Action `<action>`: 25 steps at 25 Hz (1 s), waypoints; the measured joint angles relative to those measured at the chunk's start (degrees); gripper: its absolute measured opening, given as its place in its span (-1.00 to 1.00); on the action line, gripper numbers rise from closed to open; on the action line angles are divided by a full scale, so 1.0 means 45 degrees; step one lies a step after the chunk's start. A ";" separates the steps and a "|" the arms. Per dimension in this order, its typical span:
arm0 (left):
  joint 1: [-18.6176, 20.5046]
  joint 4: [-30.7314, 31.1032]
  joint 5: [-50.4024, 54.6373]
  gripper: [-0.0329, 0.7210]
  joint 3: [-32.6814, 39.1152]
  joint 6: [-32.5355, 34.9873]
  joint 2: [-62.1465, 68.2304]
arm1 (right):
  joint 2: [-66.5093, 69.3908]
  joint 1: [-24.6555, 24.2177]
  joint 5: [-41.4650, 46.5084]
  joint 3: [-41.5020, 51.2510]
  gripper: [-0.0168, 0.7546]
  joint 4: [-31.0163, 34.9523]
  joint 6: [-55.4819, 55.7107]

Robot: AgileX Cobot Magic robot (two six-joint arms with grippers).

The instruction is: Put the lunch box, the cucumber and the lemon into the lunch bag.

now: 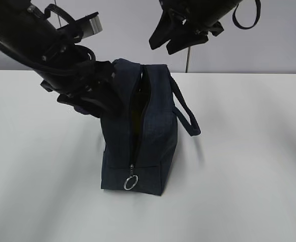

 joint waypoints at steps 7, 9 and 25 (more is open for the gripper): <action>0.0000 0.1125 -0.0309 0.03 0.0000 -0.0104 -0.1178 | -0.0747 0.0000 -0.0780 -0.0785 0.06 -0.0442 -0.0146; 0.0000 0.1400 -0.0558 0.03 0.0000 -0.0209 -0.1601 | -0.1400 0.0000 -0.1729 -0.0785 0.06 -0.0632 -0.0355; 0.0000 0.3797 -0.2394 0.03 0.0000 -0.0359 -0.4433 | -0.7327 0.0000 -0.4695 -0.0833 -0.02 -0.2397 -0.1336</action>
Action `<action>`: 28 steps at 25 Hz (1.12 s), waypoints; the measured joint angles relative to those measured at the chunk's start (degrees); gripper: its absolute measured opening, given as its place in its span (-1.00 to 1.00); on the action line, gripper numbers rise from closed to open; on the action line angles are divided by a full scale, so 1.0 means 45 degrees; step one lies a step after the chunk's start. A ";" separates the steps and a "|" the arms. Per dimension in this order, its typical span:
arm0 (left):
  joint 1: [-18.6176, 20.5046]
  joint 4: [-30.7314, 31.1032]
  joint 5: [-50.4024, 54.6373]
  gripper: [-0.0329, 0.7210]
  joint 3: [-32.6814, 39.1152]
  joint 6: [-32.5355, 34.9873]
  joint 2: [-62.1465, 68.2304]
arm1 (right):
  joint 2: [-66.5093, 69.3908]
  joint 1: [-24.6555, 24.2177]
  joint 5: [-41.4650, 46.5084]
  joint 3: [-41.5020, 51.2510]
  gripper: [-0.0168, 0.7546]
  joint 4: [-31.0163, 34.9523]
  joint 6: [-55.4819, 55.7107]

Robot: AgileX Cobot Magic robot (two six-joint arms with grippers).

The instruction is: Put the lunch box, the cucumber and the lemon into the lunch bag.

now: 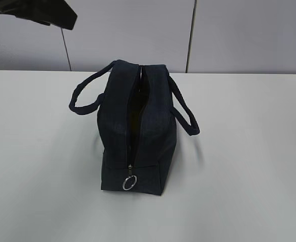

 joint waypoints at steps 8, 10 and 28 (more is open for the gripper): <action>0.0000 0.0201 -0.0613 0.03 0.0000 0.0000 -0.1096 | -0.3387 0.0000 -0.0354 0.3375 -0.03 -0.0121 -0.0321; 0.0000 0.0201 -0.0664 0.03 0.0000 0.0000 -0.1236 | -0.4580 0.0000 -0.0875 0.5004 -0.03 -0.0121 -0.0344; 0.0000 0.0569 -0.0617 0.03 0.0000 -0.0020 -0.1423 | -1.0094 0.0000 -0.2331 1.6814 -0.04 0.4164 -0.1849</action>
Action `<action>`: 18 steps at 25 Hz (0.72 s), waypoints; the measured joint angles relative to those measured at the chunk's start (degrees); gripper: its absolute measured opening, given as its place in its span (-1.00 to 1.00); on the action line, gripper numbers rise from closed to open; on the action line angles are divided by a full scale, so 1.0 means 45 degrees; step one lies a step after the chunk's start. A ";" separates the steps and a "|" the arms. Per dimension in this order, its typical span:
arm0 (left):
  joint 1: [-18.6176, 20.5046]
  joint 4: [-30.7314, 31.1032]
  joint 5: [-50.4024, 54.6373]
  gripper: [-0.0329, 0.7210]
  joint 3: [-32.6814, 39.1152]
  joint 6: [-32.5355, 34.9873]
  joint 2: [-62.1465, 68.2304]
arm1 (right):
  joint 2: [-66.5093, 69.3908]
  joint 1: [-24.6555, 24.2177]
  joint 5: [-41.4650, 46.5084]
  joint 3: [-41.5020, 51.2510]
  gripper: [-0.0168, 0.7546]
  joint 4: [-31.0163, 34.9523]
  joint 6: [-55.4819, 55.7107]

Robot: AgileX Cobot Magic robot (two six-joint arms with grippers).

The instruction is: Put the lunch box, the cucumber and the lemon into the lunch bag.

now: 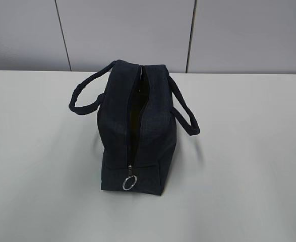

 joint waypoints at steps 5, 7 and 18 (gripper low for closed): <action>0.0000 0.0000 0.0242 0.03 0.0000 0.0000 -0.0006 | 0.0364 0.0000 -0.0184 0.0203 -0.05 0.1153 -0.0082; 0.0000 0.0021 0.0338 0.01 0.0000 0.0000 -0.0006 | 0.0375 0.0000 -0.0392 0.0203 -0.05 0.1585 -0.0221; 0.0000 0.0112 -0.0729 -0.02 0.1655 0.0000 -0.0853 | 0.3142 0.0047 0.0963 0.0203 -0.05 0.2272 -0.2413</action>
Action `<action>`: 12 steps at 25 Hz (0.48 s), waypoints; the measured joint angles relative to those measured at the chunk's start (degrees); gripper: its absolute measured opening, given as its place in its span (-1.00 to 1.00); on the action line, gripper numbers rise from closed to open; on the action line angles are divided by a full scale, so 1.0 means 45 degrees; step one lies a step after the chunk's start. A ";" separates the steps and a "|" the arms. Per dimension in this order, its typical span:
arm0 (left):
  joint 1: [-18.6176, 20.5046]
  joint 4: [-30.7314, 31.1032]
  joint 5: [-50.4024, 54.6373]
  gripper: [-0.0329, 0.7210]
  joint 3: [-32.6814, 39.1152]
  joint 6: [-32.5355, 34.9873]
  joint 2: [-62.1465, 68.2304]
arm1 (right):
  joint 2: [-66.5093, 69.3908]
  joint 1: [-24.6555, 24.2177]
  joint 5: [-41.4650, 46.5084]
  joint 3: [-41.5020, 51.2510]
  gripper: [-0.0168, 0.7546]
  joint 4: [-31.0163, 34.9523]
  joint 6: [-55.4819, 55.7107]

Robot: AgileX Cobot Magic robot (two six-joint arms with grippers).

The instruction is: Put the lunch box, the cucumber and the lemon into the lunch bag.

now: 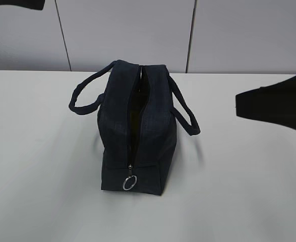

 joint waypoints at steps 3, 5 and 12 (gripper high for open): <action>0.0000 0.0091 -0.0167 -0.03 0.0747 0.0000 -0.0394 | 0.0930 0.0368 0.0000 0.0000 -0.05 0.0099 -0.0425; 0.0000 0.0120 -0.0277 -0.04 0.1325 0.0000 -0.0624 | 0.1612 0.0978 -0.0211 0.0000 -0.05 0.0149 -0.0625; 0.0000 0.0140 -0.0403 -0.06 0.2255 0.0000 -0.1246 | 0.4139 0.4307 -0.3406 0.0000 -0.05 0.0309 -0.0846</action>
